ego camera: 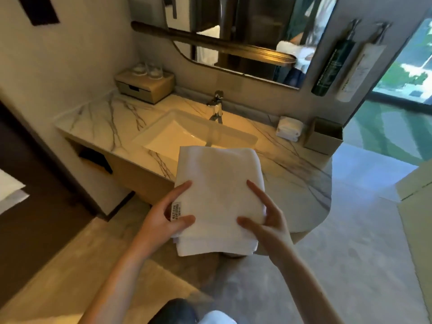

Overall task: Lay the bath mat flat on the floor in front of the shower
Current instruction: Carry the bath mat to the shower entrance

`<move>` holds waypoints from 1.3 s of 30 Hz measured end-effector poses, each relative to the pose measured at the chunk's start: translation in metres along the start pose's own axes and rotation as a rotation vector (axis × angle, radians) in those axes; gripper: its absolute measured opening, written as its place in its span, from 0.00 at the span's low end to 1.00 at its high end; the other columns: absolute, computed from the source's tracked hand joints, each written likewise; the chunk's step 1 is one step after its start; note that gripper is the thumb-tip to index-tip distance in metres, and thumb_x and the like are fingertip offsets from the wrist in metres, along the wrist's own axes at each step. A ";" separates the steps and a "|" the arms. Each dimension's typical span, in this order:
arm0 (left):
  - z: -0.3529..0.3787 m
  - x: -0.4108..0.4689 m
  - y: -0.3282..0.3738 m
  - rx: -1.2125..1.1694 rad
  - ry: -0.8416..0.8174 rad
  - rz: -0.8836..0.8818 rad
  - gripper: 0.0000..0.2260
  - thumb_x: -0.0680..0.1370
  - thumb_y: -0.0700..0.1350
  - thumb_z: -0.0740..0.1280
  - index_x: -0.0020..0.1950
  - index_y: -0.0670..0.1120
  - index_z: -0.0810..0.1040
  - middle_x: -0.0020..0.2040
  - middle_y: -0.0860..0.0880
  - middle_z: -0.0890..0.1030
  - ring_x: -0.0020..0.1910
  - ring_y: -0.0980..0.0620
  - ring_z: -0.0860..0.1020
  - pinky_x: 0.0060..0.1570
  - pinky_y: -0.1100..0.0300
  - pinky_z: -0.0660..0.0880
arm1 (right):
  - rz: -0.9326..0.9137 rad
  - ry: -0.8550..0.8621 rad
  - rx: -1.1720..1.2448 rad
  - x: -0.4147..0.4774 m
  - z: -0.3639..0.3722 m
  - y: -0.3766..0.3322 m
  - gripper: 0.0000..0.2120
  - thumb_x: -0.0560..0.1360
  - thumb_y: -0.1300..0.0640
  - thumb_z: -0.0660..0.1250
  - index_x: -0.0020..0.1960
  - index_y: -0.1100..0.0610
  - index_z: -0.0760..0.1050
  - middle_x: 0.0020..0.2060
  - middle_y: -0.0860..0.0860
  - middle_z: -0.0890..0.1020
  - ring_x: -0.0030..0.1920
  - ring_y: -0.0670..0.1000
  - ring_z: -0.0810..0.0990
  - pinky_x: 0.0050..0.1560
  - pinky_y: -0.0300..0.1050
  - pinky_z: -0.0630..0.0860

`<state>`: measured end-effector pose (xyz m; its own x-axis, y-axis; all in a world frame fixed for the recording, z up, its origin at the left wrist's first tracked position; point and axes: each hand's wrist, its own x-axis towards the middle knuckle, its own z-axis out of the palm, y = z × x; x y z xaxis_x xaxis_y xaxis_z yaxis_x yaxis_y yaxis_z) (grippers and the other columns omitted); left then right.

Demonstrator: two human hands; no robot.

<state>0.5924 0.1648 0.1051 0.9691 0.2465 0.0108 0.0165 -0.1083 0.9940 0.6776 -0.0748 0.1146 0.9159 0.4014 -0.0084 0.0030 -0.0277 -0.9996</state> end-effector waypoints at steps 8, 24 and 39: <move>0.022 -0.072 0.003 -0.006 0.364 -0.110 0.31 0.70 0.42 0.76 0.65 0.69 0.73 0.62 0.69 0.74 0.58 0.67 0.75 0.47 0.69 0.77 | 0.007 -0.377 0.021 0.018 -0.004 0.009 0.36 0.67 0.63 0.74 0.69 0.38 0.71 0.59 0.47 0.81 0.55 0.54 0.82 0.49 0.52 0.82; 0.063 -0.269 0.019 0.068 0.959 -0.210 0.31 0.70 0.40 0.76 0.66 0.66 0.73 0.66 0.72 0.71 0.68 0.67 0.67 0.67 0.56 0.67 | -0.043 -0.956 -0.014 -0.058 0.074 0.006 0.36 0.70 0.67 0.75 0.68 0.36 0.71 0.58 0.40 0.79 0.58 0.47 0.79 0.52 0.47 0.82; 0.270 -0.460 0.038 0.096 1.114 -0.266 0.31 0.67 0.48 0.76 0.66 0.68 0.71 0.67 0.71 0.71 0.68 0.66 0.67 0.70 0.48 0.66 | -0.076 -1.101 -0.051 -0.262 -0.065 0.008 0.38 0.69 0.69 0.74 0.66 0.34 0.71 0.53 0.33 0.78 0.53 0.39 0.78 0.44 0.36 0.80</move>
<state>0.2139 -0.2124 0.1081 0.1769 0.9824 -0.0605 0.2531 0.0140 0.9673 0.4633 -0.2396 0.1104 0.0546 0.9985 0.0091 0.0840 0.0045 -0.9965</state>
